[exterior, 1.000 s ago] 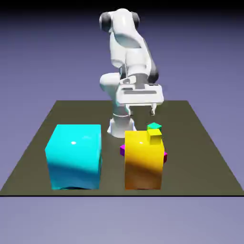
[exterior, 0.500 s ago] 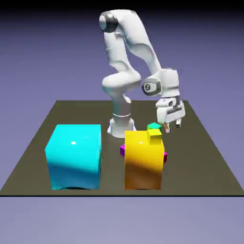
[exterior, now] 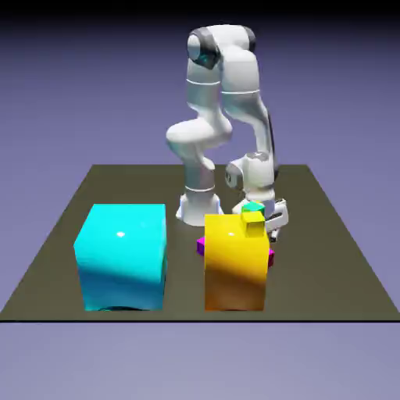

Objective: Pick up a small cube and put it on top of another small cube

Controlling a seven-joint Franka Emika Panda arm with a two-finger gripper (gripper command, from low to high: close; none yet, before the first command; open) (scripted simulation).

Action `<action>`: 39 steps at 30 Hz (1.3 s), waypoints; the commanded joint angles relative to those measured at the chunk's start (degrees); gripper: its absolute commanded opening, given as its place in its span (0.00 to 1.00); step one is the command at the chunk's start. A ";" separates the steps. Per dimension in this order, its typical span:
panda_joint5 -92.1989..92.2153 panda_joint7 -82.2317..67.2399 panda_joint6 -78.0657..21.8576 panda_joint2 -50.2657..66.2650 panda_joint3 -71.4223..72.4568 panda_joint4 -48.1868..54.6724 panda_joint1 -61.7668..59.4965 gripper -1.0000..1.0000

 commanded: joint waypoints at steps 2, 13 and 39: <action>4.98 -4.05 2.63 3.74 3.84 1.22 -2.69 0.50; -3.12 2.54 -1.65 -2.34 -2.41 -0.77 1.69 0.00; -12.46 10.52 -51.51 -16.94 -0.29 23.46 2.45 0.00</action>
